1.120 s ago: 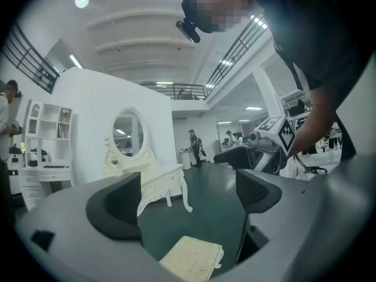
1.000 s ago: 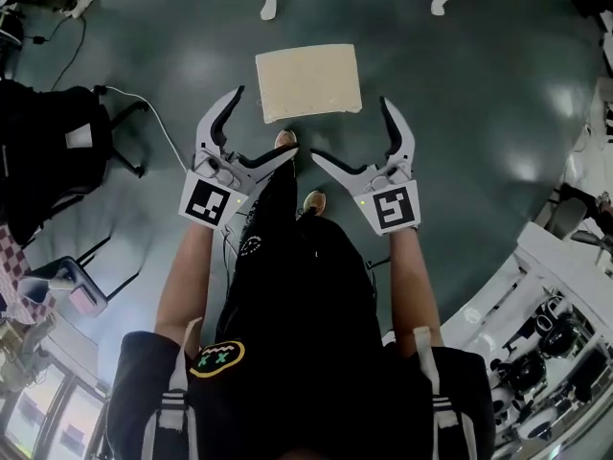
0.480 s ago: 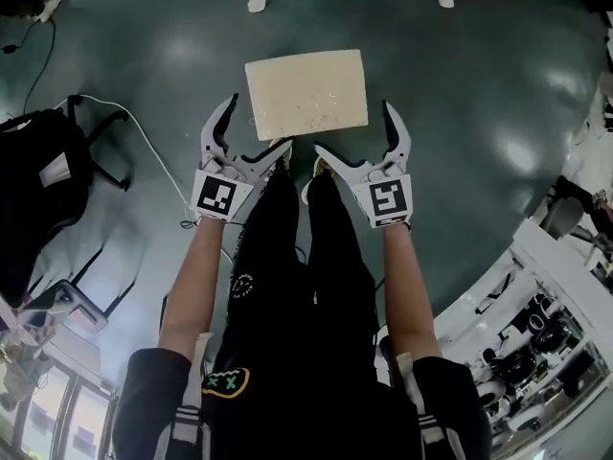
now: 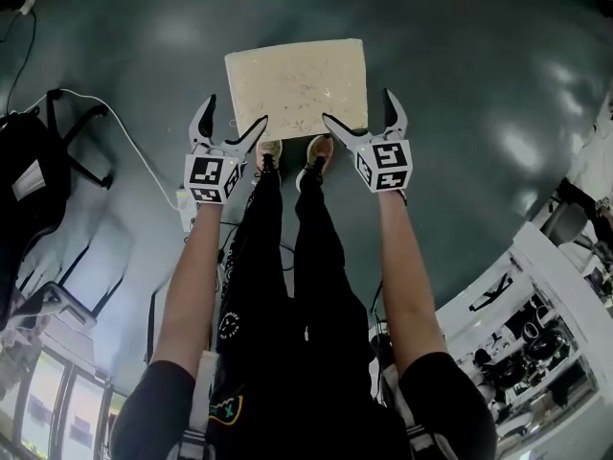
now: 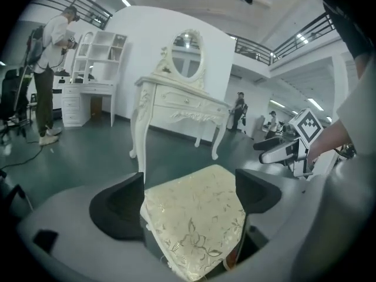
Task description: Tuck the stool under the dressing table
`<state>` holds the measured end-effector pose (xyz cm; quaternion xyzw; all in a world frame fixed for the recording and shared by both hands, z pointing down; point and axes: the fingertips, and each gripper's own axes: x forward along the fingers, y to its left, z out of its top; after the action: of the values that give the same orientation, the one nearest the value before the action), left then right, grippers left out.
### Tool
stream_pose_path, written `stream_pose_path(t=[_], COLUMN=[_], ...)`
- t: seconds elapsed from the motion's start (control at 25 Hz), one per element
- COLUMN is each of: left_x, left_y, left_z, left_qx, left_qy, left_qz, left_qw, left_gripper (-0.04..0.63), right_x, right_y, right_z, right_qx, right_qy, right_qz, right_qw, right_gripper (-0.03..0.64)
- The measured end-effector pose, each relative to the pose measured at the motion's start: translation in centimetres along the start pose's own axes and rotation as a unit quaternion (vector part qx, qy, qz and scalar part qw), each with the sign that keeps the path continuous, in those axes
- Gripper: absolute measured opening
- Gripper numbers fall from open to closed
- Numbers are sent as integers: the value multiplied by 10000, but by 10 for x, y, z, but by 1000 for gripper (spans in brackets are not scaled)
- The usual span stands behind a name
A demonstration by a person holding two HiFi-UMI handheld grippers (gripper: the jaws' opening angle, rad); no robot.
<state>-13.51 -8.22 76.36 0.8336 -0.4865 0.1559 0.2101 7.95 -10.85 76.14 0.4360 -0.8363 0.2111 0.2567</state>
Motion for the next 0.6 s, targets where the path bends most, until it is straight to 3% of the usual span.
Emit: stream_pose_path(t=[0.36, 0.6], left_x=[50, 65], left_y=[22, 41], left_z=[-74, -105], left_qx=[-382, -1017], left_qy=[668, 1042], left_qz=[546, 917], left_qw=[9955, 9851], left_gripper=[491, 489], right_x=[57, 78], right_y=[-45, -57], right_z=[-81, -108], right_qx=[709, 1080], right_qy=[652, 959], right_qz=[-33, 198], right_qw=[9953, 9893], right_gripper=[598, 598])
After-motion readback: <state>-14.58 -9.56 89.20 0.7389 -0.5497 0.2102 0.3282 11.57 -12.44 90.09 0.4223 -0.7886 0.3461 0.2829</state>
